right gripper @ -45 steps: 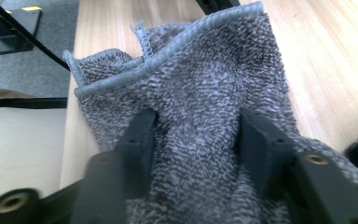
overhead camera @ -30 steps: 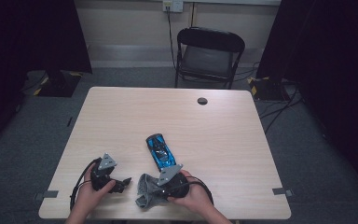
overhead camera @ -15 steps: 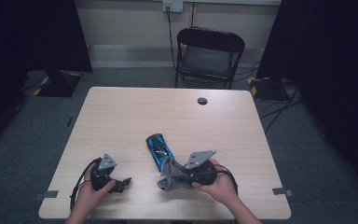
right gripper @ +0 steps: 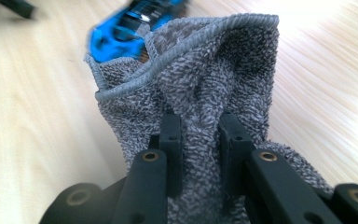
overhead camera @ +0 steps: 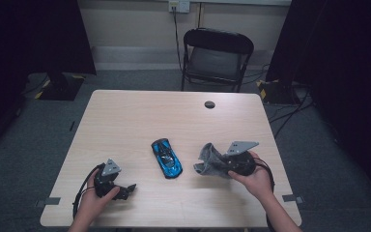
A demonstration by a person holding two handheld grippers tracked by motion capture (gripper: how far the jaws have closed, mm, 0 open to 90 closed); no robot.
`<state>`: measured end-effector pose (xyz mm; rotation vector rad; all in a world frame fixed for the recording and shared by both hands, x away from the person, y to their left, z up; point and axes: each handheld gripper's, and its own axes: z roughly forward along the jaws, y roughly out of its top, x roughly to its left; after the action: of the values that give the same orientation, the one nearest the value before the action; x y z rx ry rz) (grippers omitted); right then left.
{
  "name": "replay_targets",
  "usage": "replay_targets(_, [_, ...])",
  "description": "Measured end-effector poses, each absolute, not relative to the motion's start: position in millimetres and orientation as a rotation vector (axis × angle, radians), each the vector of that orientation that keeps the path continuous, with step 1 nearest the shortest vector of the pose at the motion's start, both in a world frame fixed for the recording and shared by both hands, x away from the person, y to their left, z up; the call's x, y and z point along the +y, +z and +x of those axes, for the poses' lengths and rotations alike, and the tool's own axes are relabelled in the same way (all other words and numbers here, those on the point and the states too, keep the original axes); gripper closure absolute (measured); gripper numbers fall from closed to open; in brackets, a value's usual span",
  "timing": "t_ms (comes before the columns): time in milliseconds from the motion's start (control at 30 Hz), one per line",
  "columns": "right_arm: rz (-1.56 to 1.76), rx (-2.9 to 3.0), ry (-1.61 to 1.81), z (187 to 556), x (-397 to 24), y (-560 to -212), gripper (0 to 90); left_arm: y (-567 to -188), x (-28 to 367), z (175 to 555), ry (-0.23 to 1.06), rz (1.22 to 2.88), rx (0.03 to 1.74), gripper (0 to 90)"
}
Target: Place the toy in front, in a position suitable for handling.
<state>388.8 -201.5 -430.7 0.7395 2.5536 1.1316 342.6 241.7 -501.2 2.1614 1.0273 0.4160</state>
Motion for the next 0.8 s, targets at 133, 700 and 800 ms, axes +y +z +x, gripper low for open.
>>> replay_targets(133, [0.803,2.53,1.115,396,-215,-439,74.7,-501,242,343,0.416,2.162,1.027,0.0])
replay_targets(700, [0.971,2.495,1.08,403,-228,-462,58.5,-501,242,343,0.416,2.161,1.027,0.0])
replay_targets(800, [0.995,2.49,1.085,402,-228,-458,46.6,-501,242,343,0.416,2.161,1.027,0.0])
